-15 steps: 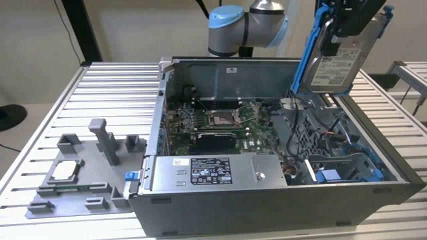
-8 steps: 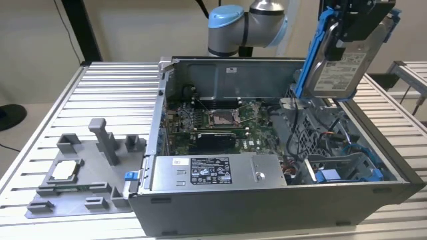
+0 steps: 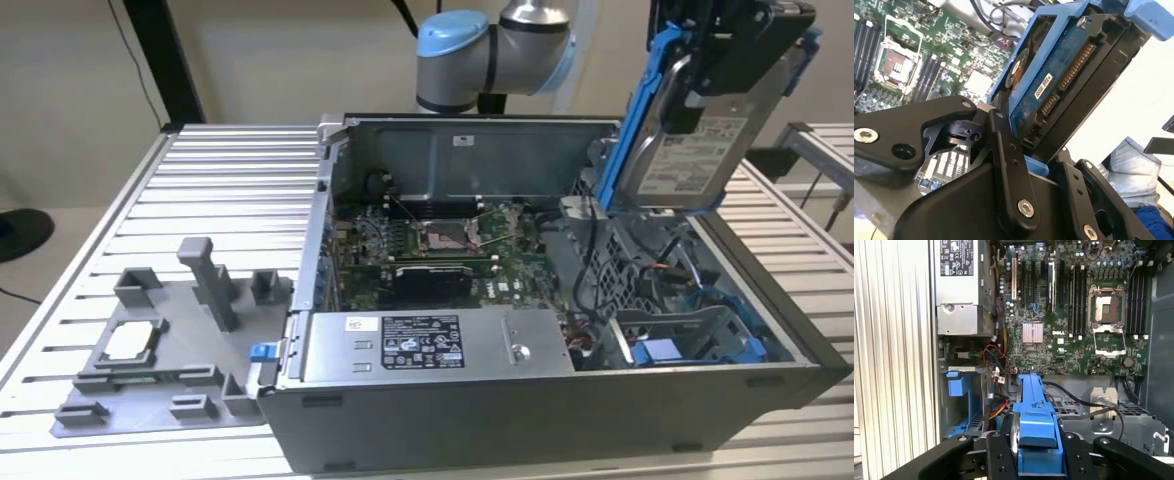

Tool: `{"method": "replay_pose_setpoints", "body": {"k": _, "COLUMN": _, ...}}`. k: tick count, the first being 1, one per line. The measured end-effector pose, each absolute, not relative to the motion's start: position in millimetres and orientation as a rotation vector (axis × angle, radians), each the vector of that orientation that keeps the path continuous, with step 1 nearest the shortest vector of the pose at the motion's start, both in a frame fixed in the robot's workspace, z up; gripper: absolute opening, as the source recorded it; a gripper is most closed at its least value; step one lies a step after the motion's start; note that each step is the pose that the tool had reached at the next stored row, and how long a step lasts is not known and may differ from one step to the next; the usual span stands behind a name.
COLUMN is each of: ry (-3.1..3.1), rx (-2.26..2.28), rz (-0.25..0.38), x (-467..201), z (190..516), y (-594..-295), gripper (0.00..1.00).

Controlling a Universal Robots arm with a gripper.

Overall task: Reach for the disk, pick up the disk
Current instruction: 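Pick up the disk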

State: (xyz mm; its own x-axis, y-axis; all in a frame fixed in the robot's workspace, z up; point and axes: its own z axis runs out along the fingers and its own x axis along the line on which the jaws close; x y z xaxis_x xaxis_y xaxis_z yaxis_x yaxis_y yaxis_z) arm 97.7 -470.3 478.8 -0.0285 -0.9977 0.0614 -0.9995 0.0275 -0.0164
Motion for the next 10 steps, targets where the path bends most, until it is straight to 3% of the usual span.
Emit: {"method": "replay_pose_setpoints", "body": {"k": 10, "ry": -2.225, "rx": 2.169, "rz": 0.084, "x": 98.1, "z": 478.8, "y": -492.3, "gripper": 0.00}}
